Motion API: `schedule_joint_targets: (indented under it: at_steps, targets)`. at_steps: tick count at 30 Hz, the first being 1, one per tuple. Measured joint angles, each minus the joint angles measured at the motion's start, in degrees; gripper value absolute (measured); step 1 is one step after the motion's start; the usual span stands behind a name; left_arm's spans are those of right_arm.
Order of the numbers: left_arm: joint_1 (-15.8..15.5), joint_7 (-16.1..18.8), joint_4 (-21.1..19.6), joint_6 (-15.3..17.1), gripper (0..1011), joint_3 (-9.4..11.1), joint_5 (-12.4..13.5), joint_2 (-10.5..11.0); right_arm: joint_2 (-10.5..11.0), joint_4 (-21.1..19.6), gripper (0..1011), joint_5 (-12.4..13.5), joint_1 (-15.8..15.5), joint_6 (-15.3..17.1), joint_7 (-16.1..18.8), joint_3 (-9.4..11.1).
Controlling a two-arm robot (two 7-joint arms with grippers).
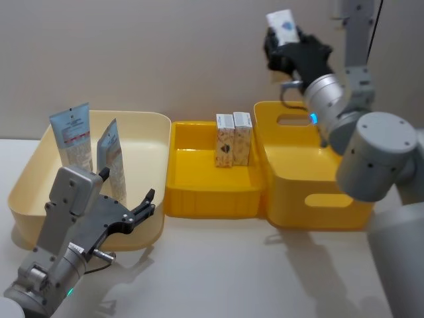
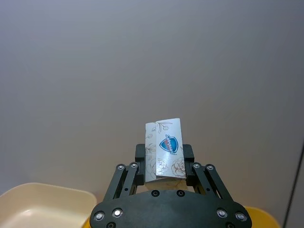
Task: Bimanual collaborative sorting of washing and personal care products
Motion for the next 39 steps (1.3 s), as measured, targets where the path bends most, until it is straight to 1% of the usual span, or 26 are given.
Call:
schedule_joint_targets:
  at_steps: [2,6,12,21,22,28,32,34,36,38,39]
  targets:
    - [0.00,0.00,0.00,0.00,1002,0.00,0.00,0.00,0.70,0.10,444,-0.76,0.26,-0.62,-0.35,0.44]
    - [0.00,0.00,0.00,0.00,1002,0.00,0.00,0.00,1.78,0.56,444,-1.86,0.60,-0.89,-0.93,1.17]
    - [0.00,0.00,0.00,0.00,1001,0.00,0.00,0.00,2.68,1.30,444,-2.80,0.90,0.00,-1.37,2.12]
    - [0.00,0.00,0.00,0.00,1002,0.00,0.00,0.00,3.09,2.82,444,-3.18,1.06,3.73,-1.42,3.32]
    - [0.00,0.00,0.00,0.00,1002,0.00,0.00,0.00,3.07,3.07,444,-3.19,1.07,4.64,-1.39,3.45]
    - [0.00,0.00,0.00,0.00,1002,0.00,0.00,0.00,2.89,4.13,444,-3.22,1.09,7.50,-1.19,3.75]
    - [0.00,0.00,0.00,0.00,1002,0.00,0.00,0.00,2.62,5.26,444,-3.25,1.15,10.19,-0.90,3.88]
    - [0.00,0.00,0.00,0.00,1002,0.00,0.00,0.00,2.46,5.89,461,-3.26,1.21,11.51,-0.81,3.91]
    - [0.00,0.00,0.00,0.00,1002,0.00,0.00,0.00,2.37,6.33,529,-3.28,1.26,12.50,-0.67,3.91]
    - [0.00,0.00,0.00,0.00,1002,0.00,0.00,0.00,2.21,7.05,565,-3.29,1.36,13.80,-0.51,3.92]
    - [0.00,0.00,0.00,0.00,1002,0.00,0.00,0.00,2.13,7.37,629,-3.30,1.41,14.20,-0.47,3.92]
